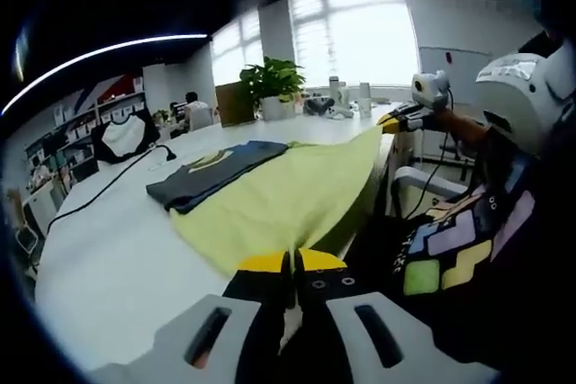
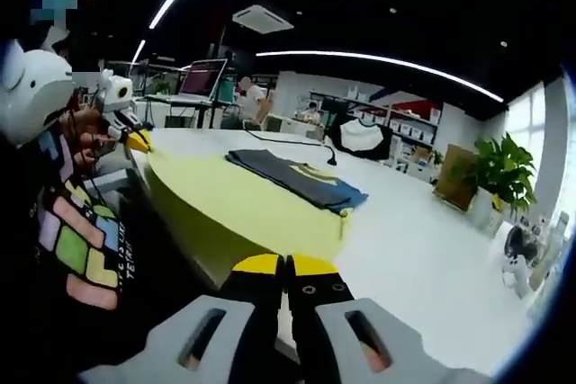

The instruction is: Fold the garment on the visible template until the final outline fits inside the template.

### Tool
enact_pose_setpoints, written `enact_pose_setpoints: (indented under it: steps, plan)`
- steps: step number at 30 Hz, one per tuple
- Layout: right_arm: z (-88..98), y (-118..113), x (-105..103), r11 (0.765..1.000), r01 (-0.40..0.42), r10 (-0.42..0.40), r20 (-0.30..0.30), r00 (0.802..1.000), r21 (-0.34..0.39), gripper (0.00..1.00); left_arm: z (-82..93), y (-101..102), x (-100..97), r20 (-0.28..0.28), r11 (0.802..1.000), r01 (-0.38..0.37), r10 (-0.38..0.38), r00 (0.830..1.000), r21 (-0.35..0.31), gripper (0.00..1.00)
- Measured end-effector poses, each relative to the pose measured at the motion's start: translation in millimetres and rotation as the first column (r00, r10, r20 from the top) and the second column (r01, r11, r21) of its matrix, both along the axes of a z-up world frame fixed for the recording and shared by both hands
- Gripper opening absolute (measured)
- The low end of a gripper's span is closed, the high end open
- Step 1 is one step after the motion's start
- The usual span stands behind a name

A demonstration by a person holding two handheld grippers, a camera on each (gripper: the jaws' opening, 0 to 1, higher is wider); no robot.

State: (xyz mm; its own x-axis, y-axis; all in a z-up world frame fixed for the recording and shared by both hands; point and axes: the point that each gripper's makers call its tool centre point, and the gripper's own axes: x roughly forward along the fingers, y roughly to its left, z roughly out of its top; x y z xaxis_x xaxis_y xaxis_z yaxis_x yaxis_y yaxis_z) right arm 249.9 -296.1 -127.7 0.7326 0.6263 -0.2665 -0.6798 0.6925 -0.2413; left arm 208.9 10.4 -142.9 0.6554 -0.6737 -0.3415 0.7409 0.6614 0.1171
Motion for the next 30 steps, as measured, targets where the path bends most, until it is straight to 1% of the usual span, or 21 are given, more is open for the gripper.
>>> enact_pose_setpoints:
  steps: [3, 5, 6, 7, 8, 9, 11, 13, 16, 17, 18, 19, 20, 22, 23, 25, 27, 28, 29, 30]
  plan:
    - [6.0, -0.7, 2.3, 1.000, 0.013, -0.012, 0.026, 1.000, -0.014, 0.00, 6.0, -2.3, 0.5, 0.025, 1.000, -0.001, 0.000, 1.000, 0.005, 0.03]
    - [14.1, -1.9, 6.0, 0.999, 0.037, -0.037, 0.069, 0.997, -0.002, 0.00, 9.6, -2.4, 1.2, 0.037, 1.000, 0.001, -0.001, 0.999, 0.005, 0.03]
    - [15.3, -2.1, 6.5, 0.999, 0.048, -0.047, 0.080, 0.996, -0.006, 0.00, 11.8, -1.9, 2.3, 0.046, 1.000, -0.003, 0.003, 0.999, -0.001, 0.03]
    - [16.8, -2.6, 7.6, 0.999, 0.052, -0.051, 0.093, 0.994, -0.005, 0.00, 16.5, -1.6, 3.5, 0.054, 1.000, -0.005, 0.006, 0.998, -0.025, 0.03]
    - [18.3, -2.9, 8.4, 0.998, 0.057, -0.056, 0.112, 0.992, -0.010, 0.00, 18.7, -1.3, 3.9, 0.049, 0.999, -0.010, 0.012, 0.999, -0.046, 0.03]
    - [19.0, -3.4, 9.2, 0.998, 0.062, -0.061, 0.116, 0.991, -0.008, 0.00, 20.9, -0.8, 4.4, 0.051, 0.998, -0.012, 0.015, 0.999, -0.055, 0.03]
    - [21.1, -2.9, 9.7, 0.998, 0.063, -0.062, 0.124, 0.990, -0.003, 0.00, 23.1, -0.4, 5.2, 0.058, 0.999, -0.016, 0.019, 0.998, -0.052, 0.03]
    - [23.9, -2.6, 11.0, 0.998, 0.065, -0.064, 0.131, 0.989, 0.001, 0.00, 27.6, 0.7, 6.0, 0.082, 0.999, -0.023, 0.026, 0.996, -0.038, 0.03]
    - [29.9, -3.5, 13.5, 0.997, 0.079, -0.081, 0.150, 0.985, 0.018, 0.00, 33.3, 1.4, 7.9, 0.106, 0.999, -0.029, 0.033, 0.994, -0.043, 0.03]
    - [33.1, -3.8, 14.6, 0.996, 0.084, -0.085, 0.170, 0.982, 0.018, 0.00, 39.6, 3.3, 12.3, 0.113, 0.995, -0.056, 0.066, 0.991, -0.084, 0.03]
    - [35.8, -4.5, 16.4, 0.996, 0.092, -0.090, 0.204, 0.975, -0.003, 0.00, 43.1, 2.7, 13.9, 0.105, 0.991, -0.060, 0.073, 0.992, -0.121, 0.03]
    - [36.7, -5.6, 17.9, 0.994, 0.103, -0.095, 0.223, 0.970, -0.021, 0.00, 49.6, 4.2, 18.3, 0.105, 0.982, -0.074, 0.094, 0.990, -0.176, 0.03]
    - [36.8, -4.3, 18.7, 0.995, 0.103, -0.097, 0.226, 0.969, -0.015, 0.00, 52.1, 5.9, 21.6, 0.110, 0.979, -0.082, 0.104, 0.989, -0.188, 0.03]
    - [39.4, -2.9, 21.2, 0.994, 0.103, -0.105, 0.217, 0.971, 0.023, 0.00, 51.9, 7.7, 25.7, 0.117, 0.981, -0.092, 0.113, 0.987, -0.170, 0.03]
    - [40.3, -3.2, 22.9, 0.994, 0.105, -0.109, 0.216, 0.970, 0.030, 0.00, 52.9, 7.9, 27.1, 0.126, 0.981, -0.097, 0.119, 0.985, -0.167, 0.03]
    - [44.9, -4.3, 27.5, 0.992, 0.118, -0.124, 0.234, 0.964, 0.042, 0.00, 55.7, 6.4, 28.3, 0.138, 0.980, -0.098, 0.123, 0.983, -0.175, 0.03]
    - [53.5, -2.8, 33.2, 0.990, 0.118, -0.134, 0.246, 0.960, 0.082, 0.00, 60.1, 8.1, 32.7, 0.140, 0.970, -0.121, 0.152, 0.978, -0.208, 0.03]
    - [56.8, -1.8, 35.1, 0.989, 0.118, -0.137, 0.252, 0.958, 0.092, 0.00, 62.1, 10.7, 36.5, 0.135, 0.963, -0.140, 0.173, 0.976, -0.230, 0.03]
    - [60.3, -0.3, 37.0, 0.989, 0.116, -0.138, 0.263, 0.955, 0.096, 0.00, 64.4, 14.1, 40.2, 0.124, 0.950, -0.168, 0.206, 0.971, -0.262, 0.03]
    - [64.7, 2.3, 39.6, 0.989, 0.112, -0.136, 0.278, 0.951, 0.101, 0.00, 62.9, 16.7, 44.0, 0.110, 0.944, -0.191, 0.228, 0.967, -0.270, 0.03]
